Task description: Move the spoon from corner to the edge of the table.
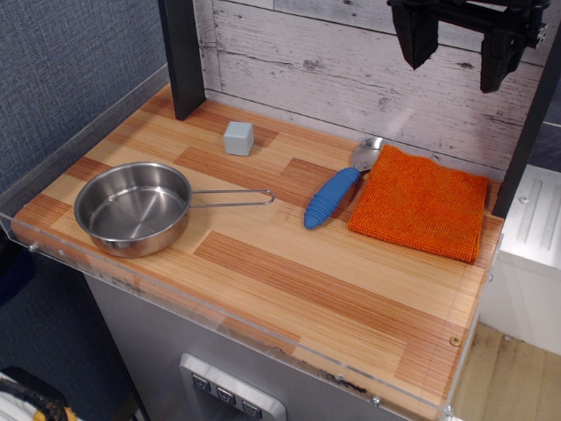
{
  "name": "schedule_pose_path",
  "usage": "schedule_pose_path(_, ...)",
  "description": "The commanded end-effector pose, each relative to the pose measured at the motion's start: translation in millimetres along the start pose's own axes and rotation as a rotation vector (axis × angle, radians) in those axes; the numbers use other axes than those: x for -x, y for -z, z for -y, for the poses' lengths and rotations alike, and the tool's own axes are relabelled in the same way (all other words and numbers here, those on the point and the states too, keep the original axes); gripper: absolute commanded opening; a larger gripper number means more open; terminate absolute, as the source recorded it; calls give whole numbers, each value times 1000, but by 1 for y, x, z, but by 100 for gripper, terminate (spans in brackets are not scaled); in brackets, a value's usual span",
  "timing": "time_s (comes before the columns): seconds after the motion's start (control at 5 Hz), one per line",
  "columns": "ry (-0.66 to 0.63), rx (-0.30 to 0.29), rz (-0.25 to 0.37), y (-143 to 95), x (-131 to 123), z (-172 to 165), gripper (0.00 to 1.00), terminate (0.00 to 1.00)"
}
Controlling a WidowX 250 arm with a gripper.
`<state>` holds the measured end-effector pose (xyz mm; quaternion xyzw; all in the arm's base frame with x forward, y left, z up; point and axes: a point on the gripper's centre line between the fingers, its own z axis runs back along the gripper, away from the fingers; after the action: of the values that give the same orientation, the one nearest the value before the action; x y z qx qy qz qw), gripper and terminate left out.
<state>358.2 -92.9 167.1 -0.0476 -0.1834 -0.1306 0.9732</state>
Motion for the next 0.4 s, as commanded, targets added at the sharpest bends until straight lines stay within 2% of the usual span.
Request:
schedule_pose_path(0.0, 0, 0, 0, 0, 0, 0, 100, 0)
schedule_pose_path(0.2, -42, -17, -23, 1, 19, -15, 100, 0)
